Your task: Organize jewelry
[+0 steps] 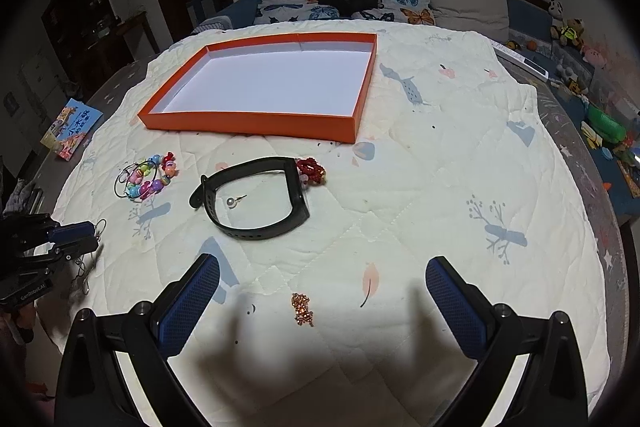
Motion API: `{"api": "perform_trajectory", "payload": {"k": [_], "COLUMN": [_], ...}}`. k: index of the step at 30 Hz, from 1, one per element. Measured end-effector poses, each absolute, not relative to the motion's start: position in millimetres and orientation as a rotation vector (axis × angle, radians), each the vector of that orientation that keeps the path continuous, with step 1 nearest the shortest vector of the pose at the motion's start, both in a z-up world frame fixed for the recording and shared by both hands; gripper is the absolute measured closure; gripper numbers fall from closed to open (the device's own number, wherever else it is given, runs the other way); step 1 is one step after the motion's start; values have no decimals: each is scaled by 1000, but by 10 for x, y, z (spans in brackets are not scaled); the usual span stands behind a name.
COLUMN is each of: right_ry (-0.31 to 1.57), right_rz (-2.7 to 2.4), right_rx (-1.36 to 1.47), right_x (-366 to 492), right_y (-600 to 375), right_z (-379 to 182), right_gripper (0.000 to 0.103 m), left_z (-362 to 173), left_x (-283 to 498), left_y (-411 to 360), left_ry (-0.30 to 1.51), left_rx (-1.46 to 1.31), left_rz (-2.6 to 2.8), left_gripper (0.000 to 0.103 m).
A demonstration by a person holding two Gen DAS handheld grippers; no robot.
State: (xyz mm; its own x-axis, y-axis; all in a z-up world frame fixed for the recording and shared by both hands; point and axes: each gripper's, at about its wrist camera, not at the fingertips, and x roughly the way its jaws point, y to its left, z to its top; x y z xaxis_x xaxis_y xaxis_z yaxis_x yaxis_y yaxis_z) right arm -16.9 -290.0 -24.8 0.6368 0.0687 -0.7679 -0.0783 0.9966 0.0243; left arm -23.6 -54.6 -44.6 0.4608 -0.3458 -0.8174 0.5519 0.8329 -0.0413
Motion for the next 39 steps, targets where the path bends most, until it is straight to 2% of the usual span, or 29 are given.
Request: {"api": "perform_trajectory", "payload": {"k": [10, 13, 18, 27, 35, 39], "right_ry": [883, 880, 869, 866, 885, 915], "right_rz": [93, 94, 96, 105, 119, 147], "right_rx": [-10, -9, -1, -10, -70, -97], "right_x": [-159, -165, -174, -219, -336, -390], "right_y": [-2897, -2897, -2908, -2926, -2913, -2882], "right_z": [-268, -262, -244, -234, -294, -383], "right_gripper": [0, 0, 0, 10, 11, 23], "left_z": [-522, -526, -525, -396, -134, -35], "left_x": [-221, -240, -261, -306, -270, -239], "left_y": [-532, -557, -576, -509, -461, -457], "left_ry": [955, 945, 927, 891, 843, 824], "left_rx": [290, 294, 286, 222, 158, 138], "left_rz": [-573, -590, -580, -572, -564, -562], "left_gripper": [85, 94, 97, 97, 97, 97]}}
